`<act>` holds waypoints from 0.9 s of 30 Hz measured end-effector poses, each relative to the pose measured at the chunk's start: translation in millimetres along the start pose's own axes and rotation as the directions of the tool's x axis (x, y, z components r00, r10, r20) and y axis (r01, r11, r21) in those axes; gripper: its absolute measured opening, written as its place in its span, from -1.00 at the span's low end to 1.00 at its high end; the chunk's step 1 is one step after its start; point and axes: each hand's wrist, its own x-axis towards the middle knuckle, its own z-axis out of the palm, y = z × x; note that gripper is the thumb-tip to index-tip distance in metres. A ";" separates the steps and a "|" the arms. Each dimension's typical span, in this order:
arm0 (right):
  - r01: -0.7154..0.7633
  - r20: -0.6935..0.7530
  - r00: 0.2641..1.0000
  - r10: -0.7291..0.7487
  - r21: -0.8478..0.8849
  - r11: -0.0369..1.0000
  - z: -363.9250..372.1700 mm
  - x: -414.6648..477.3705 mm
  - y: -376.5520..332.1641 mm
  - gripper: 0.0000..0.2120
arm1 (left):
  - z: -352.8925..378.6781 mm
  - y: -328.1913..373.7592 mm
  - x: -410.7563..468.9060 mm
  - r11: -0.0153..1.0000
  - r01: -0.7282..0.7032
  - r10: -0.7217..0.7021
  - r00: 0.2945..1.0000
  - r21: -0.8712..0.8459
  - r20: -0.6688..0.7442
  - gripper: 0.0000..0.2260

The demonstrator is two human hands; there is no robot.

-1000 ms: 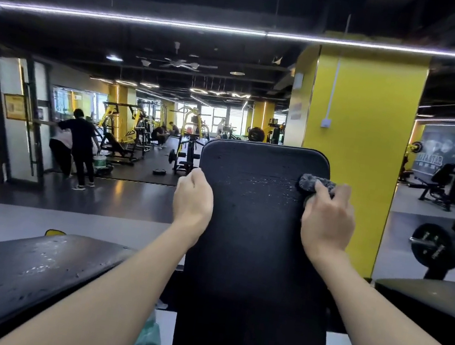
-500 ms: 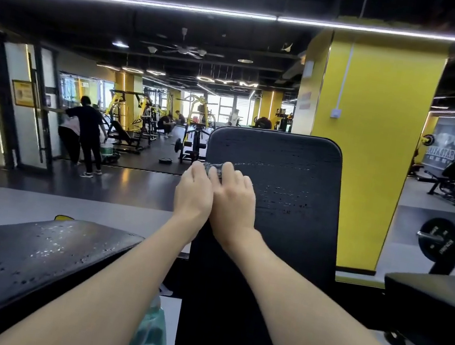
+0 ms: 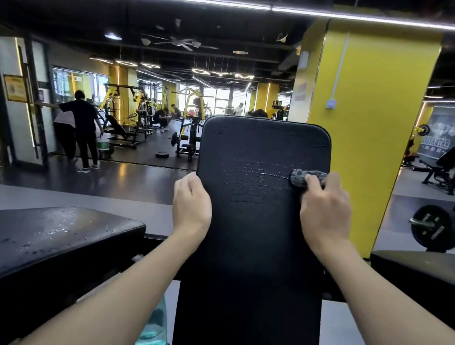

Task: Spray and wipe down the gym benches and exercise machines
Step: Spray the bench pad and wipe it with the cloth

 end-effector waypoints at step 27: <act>0.007 0.007 1.000 -0.007 -0.006 1.000 -8.0 -59.3 2.2 -0.66 | -22.2 -27.0 -14.9 0.991 0.129 -0.125 0.986 -0.032 0.109 -0.64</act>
